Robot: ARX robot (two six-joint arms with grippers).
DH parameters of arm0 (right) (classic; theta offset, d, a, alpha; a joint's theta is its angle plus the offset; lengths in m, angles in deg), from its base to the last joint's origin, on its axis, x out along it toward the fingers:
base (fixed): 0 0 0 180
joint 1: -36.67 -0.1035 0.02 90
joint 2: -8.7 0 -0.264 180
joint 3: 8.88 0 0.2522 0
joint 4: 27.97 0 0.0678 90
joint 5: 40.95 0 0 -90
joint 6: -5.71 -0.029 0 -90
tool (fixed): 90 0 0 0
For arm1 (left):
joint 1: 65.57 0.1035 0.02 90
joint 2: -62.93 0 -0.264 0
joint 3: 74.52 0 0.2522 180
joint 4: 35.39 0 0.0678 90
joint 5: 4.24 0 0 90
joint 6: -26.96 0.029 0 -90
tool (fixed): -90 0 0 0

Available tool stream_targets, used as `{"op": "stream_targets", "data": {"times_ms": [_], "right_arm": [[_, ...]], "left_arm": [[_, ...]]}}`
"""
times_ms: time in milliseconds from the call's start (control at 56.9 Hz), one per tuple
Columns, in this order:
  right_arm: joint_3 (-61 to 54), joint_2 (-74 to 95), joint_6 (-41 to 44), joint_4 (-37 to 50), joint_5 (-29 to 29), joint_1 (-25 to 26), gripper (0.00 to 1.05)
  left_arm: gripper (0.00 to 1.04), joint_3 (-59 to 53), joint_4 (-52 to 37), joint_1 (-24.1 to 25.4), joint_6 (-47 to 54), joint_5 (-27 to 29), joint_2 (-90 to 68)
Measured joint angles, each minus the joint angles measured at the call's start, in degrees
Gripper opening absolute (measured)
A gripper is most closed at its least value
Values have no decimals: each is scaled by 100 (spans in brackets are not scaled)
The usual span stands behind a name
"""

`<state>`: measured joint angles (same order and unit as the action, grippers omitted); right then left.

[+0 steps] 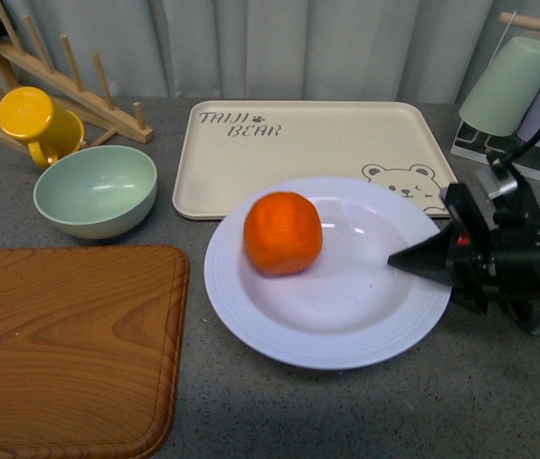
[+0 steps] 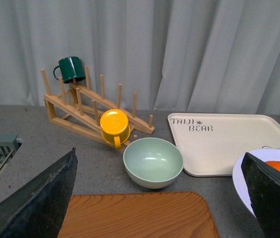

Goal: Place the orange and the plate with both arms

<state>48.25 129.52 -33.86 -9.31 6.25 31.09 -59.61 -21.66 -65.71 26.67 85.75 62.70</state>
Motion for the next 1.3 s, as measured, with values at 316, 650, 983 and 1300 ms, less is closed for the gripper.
{"op": "stream_targets", "data": {"times_ms": [316,650,983,1300], "right_arm": [[1165,380,-433,-120,57,-44,4],[3340,1659,-815,-957,378,-450,4],[5287,2800,-911,-2052,787,-706,4],[6100,3145,-525,-2798,1067,-715,5]], "left_arm": [[98,0,0,0,0,2,0],[98,0,0,0,0,2,0],[98,0,0,0,2,0,0],[98,0,0,0,2,2,0]]}}
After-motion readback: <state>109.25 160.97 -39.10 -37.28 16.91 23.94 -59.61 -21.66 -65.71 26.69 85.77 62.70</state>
